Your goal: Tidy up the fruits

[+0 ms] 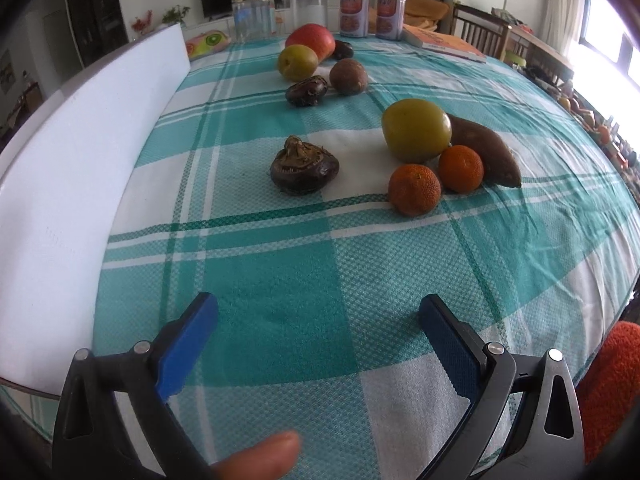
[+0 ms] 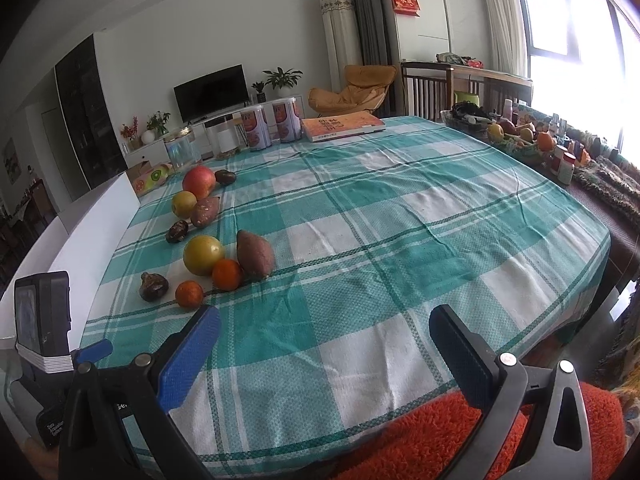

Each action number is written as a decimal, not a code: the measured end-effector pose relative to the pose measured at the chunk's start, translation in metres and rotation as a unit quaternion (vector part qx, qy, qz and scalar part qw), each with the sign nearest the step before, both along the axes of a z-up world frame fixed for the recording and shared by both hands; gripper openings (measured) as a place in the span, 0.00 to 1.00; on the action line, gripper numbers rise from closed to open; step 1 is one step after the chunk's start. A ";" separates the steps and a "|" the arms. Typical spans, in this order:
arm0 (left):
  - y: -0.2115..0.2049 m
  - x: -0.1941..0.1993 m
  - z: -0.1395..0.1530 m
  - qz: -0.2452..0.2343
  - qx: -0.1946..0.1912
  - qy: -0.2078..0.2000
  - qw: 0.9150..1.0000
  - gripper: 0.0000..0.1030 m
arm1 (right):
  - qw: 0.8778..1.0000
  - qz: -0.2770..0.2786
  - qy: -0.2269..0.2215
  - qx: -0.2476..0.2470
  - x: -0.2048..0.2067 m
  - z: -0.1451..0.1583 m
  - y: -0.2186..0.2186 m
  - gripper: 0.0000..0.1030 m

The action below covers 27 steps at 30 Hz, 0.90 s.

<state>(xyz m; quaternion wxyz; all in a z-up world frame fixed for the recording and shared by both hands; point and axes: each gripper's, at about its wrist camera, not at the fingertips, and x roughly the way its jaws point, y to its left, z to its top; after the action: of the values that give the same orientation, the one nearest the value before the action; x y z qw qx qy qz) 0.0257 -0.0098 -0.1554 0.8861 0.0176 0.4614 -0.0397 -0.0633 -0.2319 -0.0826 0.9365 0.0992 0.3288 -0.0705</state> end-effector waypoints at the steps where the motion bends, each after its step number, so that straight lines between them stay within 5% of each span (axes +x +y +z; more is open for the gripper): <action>1: 0.001 0.000 -0.001 0.000 -0.003 -0.001 1.000 0.98 | 1.000 0.000 0.001 0.003 0.000 -0.001 -0.001 1.00; 27: 0.000 0.005 -0.001 0.004 0.002 0.002 1.000 1.00 | 1.000 -0.004 0.002 0.007 -0.001 -0.002 -0.003 1.00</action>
<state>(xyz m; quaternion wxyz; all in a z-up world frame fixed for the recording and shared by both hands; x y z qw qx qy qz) 0.0308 -0.0097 -0.1564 0.8852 0.0173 0.4635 -0.0352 -0.0643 -0.2346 -0.0845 0.9349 0.1067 0.3306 -0.0725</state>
